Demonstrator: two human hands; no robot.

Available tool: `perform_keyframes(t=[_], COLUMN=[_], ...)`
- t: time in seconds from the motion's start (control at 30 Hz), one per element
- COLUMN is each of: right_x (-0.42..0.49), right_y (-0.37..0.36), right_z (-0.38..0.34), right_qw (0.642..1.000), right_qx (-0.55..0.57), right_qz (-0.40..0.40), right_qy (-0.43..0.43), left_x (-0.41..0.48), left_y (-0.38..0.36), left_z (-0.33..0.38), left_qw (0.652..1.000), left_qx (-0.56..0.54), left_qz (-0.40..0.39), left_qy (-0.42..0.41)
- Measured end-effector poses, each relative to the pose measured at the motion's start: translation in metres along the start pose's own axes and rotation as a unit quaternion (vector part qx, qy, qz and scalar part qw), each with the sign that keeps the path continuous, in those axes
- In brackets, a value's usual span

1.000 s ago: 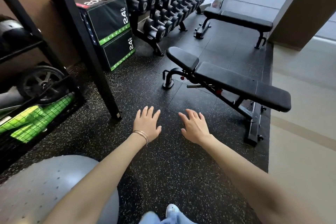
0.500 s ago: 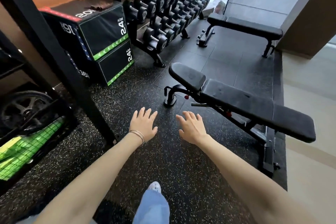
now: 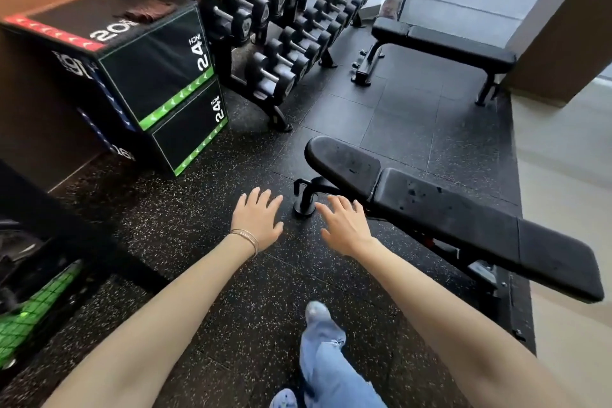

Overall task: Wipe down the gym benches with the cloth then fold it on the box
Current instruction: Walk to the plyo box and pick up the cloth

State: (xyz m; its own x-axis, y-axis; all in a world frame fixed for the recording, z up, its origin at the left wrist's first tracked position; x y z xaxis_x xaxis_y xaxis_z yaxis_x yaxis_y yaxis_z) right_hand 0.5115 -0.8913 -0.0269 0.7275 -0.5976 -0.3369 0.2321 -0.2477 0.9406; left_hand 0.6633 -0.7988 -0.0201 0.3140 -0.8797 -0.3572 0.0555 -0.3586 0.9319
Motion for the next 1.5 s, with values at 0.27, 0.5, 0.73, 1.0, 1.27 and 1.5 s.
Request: perform_keyframes(t=[0.27, 0.5, 0.73, 1.0, 1.27, 1.5], right_x=[0.146, 0.282, 0.393, 0.526, 0.653, 0.741], right_y=[0.041, 0.095, 0.128, 0.163, 0.221, 0.232], right_z=[0.026, 0.058, 0.041, -0.015, -0.082, -0.118], right_qw=[0.999, 0.998, 0.994, 0.994, 0.995, 0.991], right_qx=[0.001, -0.006, -0.032, -0.015, -0.001, -0.019], right_qz=[0.004, -0.004, -0.012, -0.021, -0.011, -0.034], right_qy=[0.038, 0.055, 0.099, 0.108, 0.104, 0.126], left_x=[0.124, 0.24, 0.315, 0.403, 0.488, 0.531], left_y=[0.032, 0.09, 0.094, 0.104, 0.147, 0.144], left_z=[-0.051, -0.098, -0.166, -0.282, -0.417, -0.501], left_qw=[0.999, 0.998, 0.995, 0.993, 0.994, 0.989], left_qx=[-0.003, -0.022, -0.048, -0.057, -0.05, -0.072], left_qz=[-0.022, 0.003, -0.019, -0.034, -0.017, -0.022], left_qy=[0.035, 0.058, 0.091, 0.098, 0.101, 0.13])
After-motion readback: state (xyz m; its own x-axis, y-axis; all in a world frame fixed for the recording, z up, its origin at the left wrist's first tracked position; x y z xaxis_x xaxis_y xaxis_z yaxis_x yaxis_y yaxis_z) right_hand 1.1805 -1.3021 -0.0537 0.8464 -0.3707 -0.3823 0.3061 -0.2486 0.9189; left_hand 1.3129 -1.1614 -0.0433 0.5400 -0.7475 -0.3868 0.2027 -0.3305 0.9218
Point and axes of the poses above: each hand's wrist, its own x-axis towards the middle knuckle, its own y-axis out of the back of the hand, z = x × y, the point moved 5 cm from there along x, towards the middle knuckle, and after that the axes turned 10 degrees about -z, right-handed, at the moved point
